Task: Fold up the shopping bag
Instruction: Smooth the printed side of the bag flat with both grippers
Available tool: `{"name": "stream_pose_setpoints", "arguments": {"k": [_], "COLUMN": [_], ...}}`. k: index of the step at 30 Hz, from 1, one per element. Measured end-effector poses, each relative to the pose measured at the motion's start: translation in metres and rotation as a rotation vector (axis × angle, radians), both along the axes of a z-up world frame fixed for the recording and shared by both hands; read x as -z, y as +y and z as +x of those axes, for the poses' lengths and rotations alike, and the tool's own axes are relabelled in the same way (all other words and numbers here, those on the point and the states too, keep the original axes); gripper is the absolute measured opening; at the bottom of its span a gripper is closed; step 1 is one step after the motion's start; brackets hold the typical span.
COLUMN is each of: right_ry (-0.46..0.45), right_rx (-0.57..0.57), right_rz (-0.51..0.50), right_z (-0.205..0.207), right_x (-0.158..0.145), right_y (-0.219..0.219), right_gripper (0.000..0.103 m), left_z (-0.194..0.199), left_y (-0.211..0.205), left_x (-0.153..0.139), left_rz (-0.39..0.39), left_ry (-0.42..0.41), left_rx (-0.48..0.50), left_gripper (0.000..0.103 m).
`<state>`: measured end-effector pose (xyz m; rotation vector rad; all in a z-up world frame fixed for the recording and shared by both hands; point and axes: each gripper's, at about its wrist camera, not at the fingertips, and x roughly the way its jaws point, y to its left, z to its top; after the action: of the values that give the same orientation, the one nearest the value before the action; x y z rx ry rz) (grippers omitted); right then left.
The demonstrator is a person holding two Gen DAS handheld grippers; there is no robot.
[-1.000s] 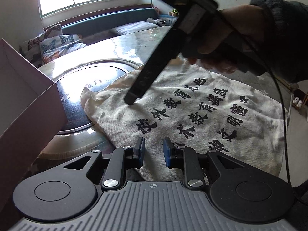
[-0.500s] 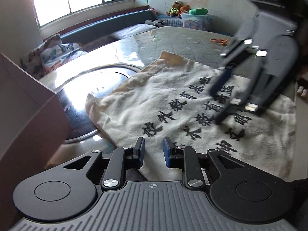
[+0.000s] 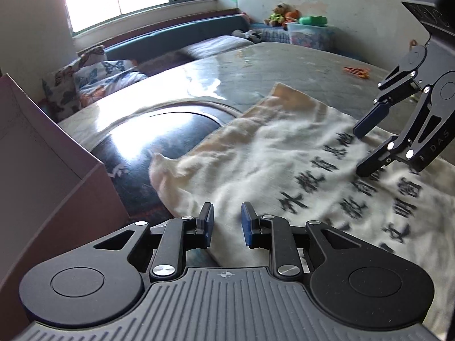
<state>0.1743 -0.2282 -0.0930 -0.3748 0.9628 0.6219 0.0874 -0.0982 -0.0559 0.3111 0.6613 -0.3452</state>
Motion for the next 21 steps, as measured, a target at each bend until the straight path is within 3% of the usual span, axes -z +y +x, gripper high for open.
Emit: {"name": "stream_pose_setpoints", "arguments": {"k": [5, 8, 12, 21], "right_ry": [-0.016, -0.019, -0.018, -0.001], "right_rx": [0.027, 0.023, 0.007, -0.085], "right_rz": [0.023, 0.024, 0.017, -0.003], "right_z": [0.017, 0.02, 0.017, -0.018], "right_x": [0.003, 0.003, 0.002, -0.001], "right_y": [0.002, 0.001, -0.001, 0.006], "right_gripper": [0.062, 0.062, 0.062, 0.063], "left_z": [0.014, 0.006, -0.033, -0.102], "left_y": [-0.002, 0.002, -0.005, -0.025], "left_x": [-0.002, -0.014, -0.026, -0.021], "left_rz": [0.01, -0.058, -0.025, 0.031], "left_ry": [0.011, 0.055, 0.029, 0.081], "left_rx": [-0.004, 0.012, 0.123, 0.385], "left_gripper": [0.021, 0.021, 0.021, 0.023]}}
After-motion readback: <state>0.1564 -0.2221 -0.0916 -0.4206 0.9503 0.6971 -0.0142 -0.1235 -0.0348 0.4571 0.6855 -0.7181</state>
